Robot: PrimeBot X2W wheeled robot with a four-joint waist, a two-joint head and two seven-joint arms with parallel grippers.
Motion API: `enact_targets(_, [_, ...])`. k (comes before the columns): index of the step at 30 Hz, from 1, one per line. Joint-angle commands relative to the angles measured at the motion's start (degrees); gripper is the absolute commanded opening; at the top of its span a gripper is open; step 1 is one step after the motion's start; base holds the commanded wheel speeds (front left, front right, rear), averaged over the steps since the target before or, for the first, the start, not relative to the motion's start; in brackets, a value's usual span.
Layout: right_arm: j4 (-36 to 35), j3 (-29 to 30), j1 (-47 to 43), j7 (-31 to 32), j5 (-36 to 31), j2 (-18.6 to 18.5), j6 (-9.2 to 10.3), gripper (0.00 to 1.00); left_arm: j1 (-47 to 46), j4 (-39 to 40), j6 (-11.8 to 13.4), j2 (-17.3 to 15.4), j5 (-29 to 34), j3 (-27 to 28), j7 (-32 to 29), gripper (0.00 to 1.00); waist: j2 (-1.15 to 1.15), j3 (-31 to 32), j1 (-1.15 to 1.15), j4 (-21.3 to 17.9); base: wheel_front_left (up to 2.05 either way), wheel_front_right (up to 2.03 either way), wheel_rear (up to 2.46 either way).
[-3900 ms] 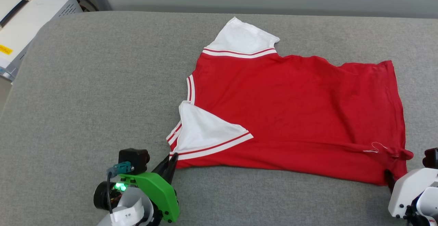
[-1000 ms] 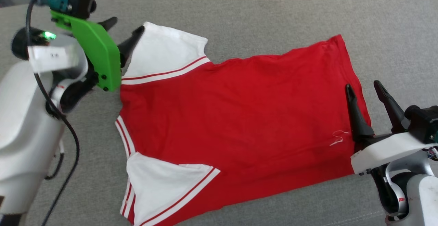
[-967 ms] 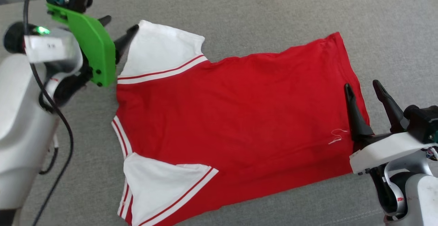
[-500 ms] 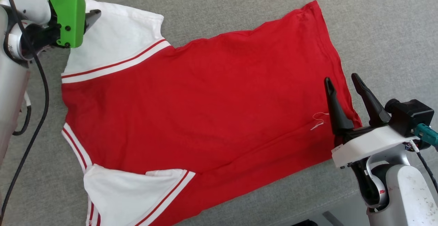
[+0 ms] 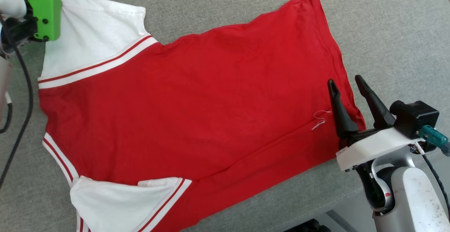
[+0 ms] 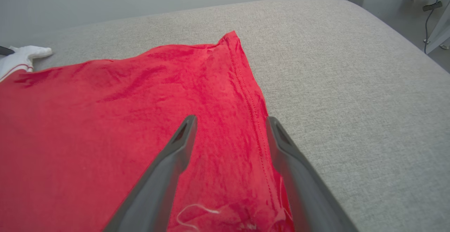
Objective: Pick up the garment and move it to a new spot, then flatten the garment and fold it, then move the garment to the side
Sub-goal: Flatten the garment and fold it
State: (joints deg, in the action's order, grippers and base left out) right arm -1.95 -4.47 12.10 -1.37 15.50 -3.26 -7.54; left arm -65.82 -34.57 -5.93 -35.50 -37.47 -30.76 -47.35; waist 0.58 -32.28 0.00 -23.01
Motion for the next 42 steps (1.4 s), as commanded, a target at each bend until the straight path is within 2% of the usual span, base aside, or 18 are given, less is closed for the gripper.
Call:
enact_targets(1, [0.2, 0.3, 1.1, -0.6, -0.1, 0.1, 0.05, 1.00, 1.8, -1.6, -0.4, 0.7, -0.2, -0.8, 0.0, 0.00, -0.58, 0.2, 0.00, 0.3, 0.00, 0.00, 0.00])
enact_targets(11, [-0.7, 2.1, 0.9, 1.5, -1.3, -1.9, 0.05, 1.00, 3.0, -3.0, -1.1, 3.2, -2.8, 0.8, 11.1, 0.00, -0.58, 4.5, 0.00, 3.5, 0.00, 0.00, 0.00])
enact_targets(19, [-2.7, 2.9, -0.1, 7.5, -2.0, -6.3, 0.05, 1.00, 7.2, 1.2, -1.4, 3.6, -6.2, 1.7, 18.6, 0.00, -0.58, 9.7, 0.00, 8.0, 0.00, 0.00, 0.00])
enact_targets(28, [-5.0, 3.7, 0.5, 24.3, 0.5, -13.8, 0.05, 1.00, 16.3, 15.6, -1.1, 2.9, -7.7, 0.2, 22.6, 0.00, -0.58, 13.4, 0.00, 14.4, 0.00, 0.00, 0.00])
enact_targets(32, [-5.6, 3.2, 3.3, 33.3, 3.2, -18.6, 0.05, 1.00, 20.3, 24.1, 1.1, 1.8, -8.0, 0.2, 22.1, 0.00, -0.58, 12.0, 0.00, 16.9, 0.00, 0.00, 0.00])
enact_targets(35, [-4.8, 2.8, 7.3, 37.5, 5.4, -21.6, 0.05, 1.00, 22.7, 30.1, 2.9, 0.9, -8.2, 0.8, 22.4, 0.00, -0.58, 10.3, 0.00, 18.4, 0.00, 0.00, 0.00])
enact_targets(42, [3.6, 3.8, 17.1, 46.2, 7.2, -26.2, 0.05, 1.00, 25.3, 41.0, 5.9, 0.3, -7.4, 1.3, 23.1, 0.00, -0.58, 6.0, 0.00, 21.8, 0.00, 0.00, 0.00])
